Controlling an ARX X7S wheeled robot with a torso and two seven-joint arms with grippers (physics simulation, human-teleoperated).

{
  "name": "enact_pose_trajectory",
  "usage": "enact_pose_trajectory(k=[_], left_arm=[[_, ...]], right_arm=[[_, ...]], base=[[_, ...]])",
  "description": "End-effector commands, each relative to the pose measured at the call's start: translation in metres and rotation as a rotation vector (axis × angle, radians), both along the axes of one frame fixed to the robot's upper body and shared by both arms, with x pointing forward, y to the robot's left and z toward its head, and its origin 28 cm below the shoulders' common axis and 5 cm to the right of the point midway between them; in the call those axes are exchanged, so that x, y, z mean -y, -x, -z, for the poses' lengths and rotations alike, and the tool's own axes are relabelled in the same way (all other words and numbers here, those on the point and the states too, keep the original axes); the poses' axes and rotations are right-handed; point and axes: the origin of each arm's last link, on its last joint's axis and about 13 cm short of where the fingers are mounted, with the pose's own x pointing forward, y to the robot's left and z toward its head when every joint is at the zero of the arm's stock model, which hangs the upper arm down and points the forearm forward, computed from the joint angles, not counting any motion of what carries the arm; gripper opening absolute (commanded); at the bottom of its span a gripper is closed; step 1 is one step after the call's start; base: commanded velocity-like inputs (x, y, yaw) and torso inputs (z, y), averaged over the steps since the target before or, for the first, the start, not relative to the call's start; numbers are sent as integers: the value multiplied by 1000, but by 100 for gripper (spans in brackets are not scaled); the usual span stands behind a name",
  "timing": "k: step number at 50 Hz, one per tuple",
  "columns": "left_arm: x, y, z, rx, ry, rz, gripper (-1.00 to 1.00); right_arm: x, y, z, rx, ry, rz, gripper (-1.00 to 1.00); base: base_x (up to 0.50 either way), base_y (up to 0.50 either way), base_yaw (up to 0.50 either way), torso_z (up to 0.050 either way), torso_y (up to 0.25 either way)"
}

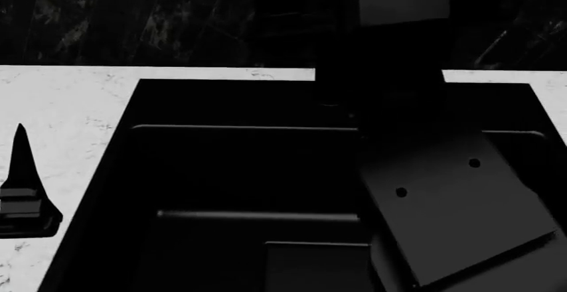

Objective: Turn the sink spout to the right.

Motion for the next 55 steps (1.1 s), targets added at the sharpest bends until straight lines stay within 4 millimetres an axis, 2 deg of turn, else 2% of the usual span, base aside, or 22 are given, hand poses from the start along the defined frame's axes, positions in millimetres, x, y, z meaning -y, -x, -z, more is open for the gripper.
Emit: enact_pose_trajectory(k=[1, 10, 35, 55], left_arm=[[1, 3, -2, 18, -26, 5, 100], [1, 3, -1, 18, -34, 6, 100], [2, 3, 0, 16, -39, 13, 100], [3, 4, -1, 23, -57, 11, 100]], right_arm=[[0, -14, -8, -5, 7, 9, 100], [-2, -27, -17, 8, 2, 1, 100], [2, -66, -14, -21, 1, 15, 100], [14, -73, -11, -41, 15, 78, 100]], base=[[0, 0, 0, 0, 0], [0, 0, 0, 0, 0], [0, 0, 0, 0, 0], [0, 0, 0, 0, 0]])
